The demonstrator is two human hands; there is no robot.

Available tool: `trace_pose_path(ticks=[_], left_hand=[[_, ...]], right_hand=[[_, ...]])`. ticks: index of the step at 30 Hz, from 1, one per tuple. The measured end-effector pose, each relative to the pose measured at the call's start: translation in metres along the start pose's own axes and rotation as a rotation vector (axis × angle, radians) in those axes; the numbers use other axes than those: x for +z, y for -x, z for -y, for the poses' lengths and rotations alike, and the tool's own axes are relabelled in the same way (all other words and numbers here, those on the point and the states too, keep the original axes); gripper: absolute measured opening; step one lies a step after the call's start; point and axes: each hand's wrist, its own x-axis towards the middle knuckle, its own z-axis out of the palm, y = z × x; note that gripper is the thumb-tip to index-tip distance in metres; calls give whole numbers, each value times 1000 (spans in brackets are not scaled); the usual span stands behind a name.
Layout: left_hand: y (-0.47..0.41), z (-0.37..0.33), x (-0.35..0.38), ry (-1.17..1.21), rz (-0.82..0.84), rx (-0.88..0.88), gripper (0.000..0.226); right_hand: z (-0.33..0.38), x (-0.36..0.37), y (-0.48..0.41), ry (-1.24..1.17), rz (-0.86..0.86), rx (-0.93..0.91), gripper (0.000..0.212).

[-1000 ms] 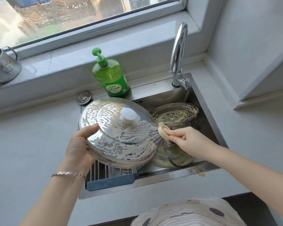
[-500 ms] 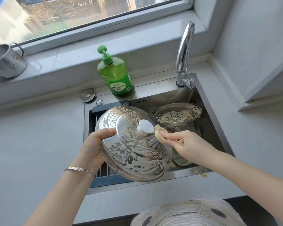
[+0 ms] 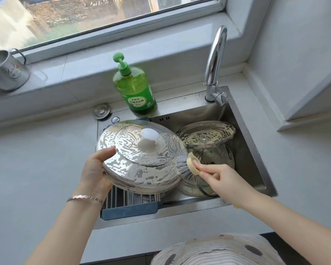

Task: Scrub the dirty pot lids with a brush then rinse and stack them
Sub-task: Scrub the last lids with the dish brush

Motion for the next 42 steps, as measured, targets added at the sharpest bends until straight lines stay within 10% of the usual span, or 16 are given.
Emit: trace_pose_path(ticks=[7,14,20,26,31,42], left_hand=[[-2,-5,10,-249,59,-30,53],[-2,-5,46,-424,247,-148,18],[-10,-12,57,-339,277,-106,4],[3,14,61,-321,198,174,46],[27,56,65,-303,127,302,20],[16,48,62,185,-170,153,16]], right_hand=[[0,-21,-25,53,-213,158,42],[54,2,-36,-121,-117,-133,85],[58,11,-46,-203,-248,-149,71],[70,14,-66,-423,-455,-3,70],[82,13,-86,-726,-474,152,65],[64,21,-7,15,-144,-251,34]])
